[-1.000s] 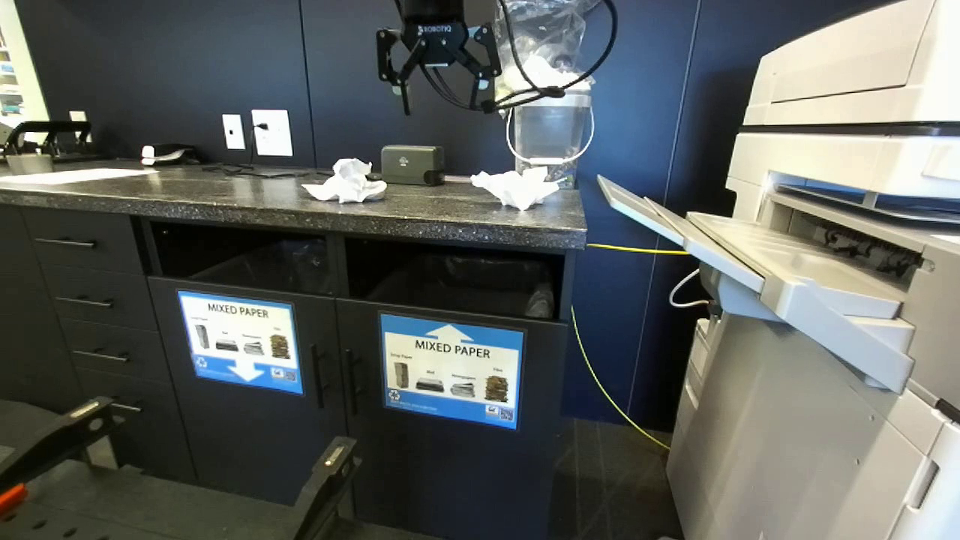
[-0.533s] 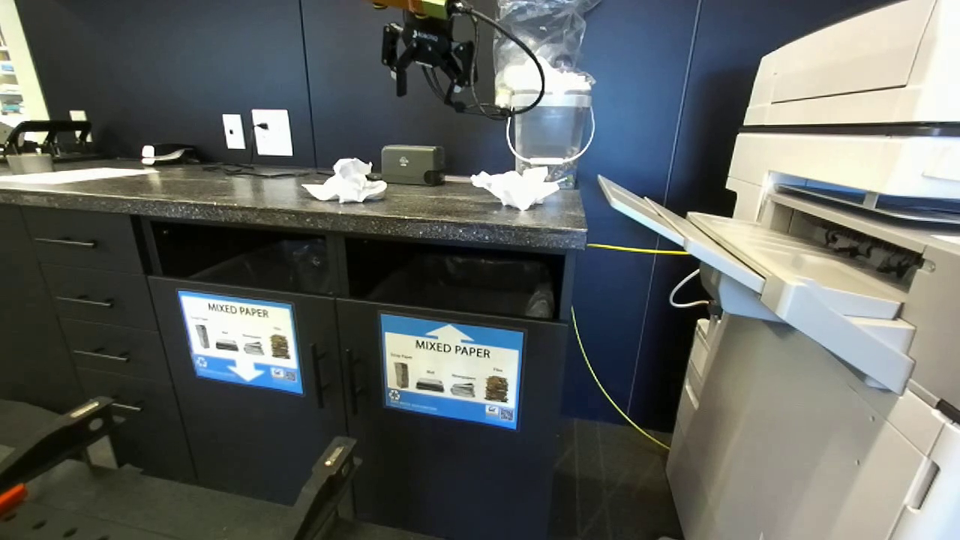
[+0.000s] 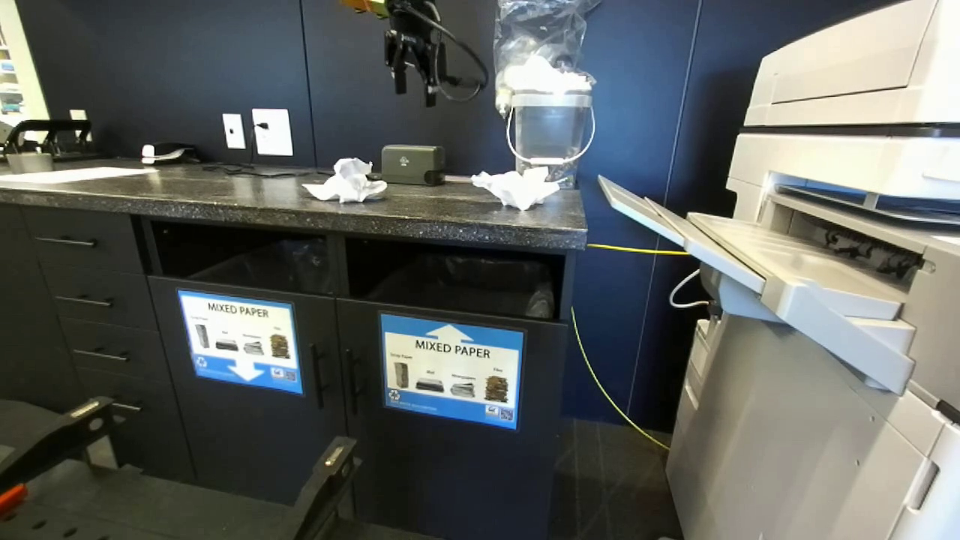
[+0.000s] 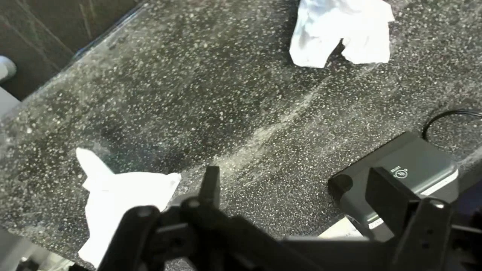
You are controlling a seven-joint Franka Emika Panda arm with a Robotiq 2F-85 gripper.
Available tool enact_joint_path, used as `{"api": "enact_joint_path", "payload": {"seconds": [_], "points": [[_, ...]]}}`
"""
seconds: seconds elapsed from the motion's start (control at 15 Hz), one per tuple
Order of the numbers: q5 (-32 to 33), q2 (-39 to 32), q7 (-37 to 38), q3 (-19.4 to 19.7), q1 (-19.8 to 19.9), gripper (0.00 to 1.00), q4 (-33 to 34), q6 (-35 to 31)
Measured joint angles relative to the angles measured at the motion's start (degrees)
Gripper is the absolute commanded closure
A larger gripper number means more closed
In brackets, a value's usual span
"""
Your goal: Put the right and left pieces of white paper in the right bin respectively
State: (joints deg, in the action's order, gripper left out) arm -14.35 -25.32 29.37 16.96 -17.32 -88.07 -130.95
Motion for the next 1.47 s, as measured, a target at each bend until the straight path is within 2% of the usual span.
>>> {"api": "enact_joint_path", "payload": {"seconds": [0.2,0.4,0.67,0.8,0.93,1.13,1.27,1.47], "points": [[0.6,-4.2,13.1,5.8,-7.2,0.0,8.6,7.3],[2.3,-8.3,25.5,6.8,-9.1,0.0,16.9,15.4],[9.8,-12.5,40.4,-0.4,-3.0,0.0,26.1,25.3],[11.8,-14.3,45.9,-2.5,0.0,0.0,29.5,29.8],[11.8,-15.3,47.0,-1.2,2.6,0.0,28.9,30.1],[11.7,-16.8,45.0,0.4,8.5,0.0,26.1,27.0],[12.4,-18.5,41.7,-0.6,13.8,0.0,24.8,23.5],[12.8,-22.2,32.0,-2.6,21.4,0.0,24.7,16.3]]}}
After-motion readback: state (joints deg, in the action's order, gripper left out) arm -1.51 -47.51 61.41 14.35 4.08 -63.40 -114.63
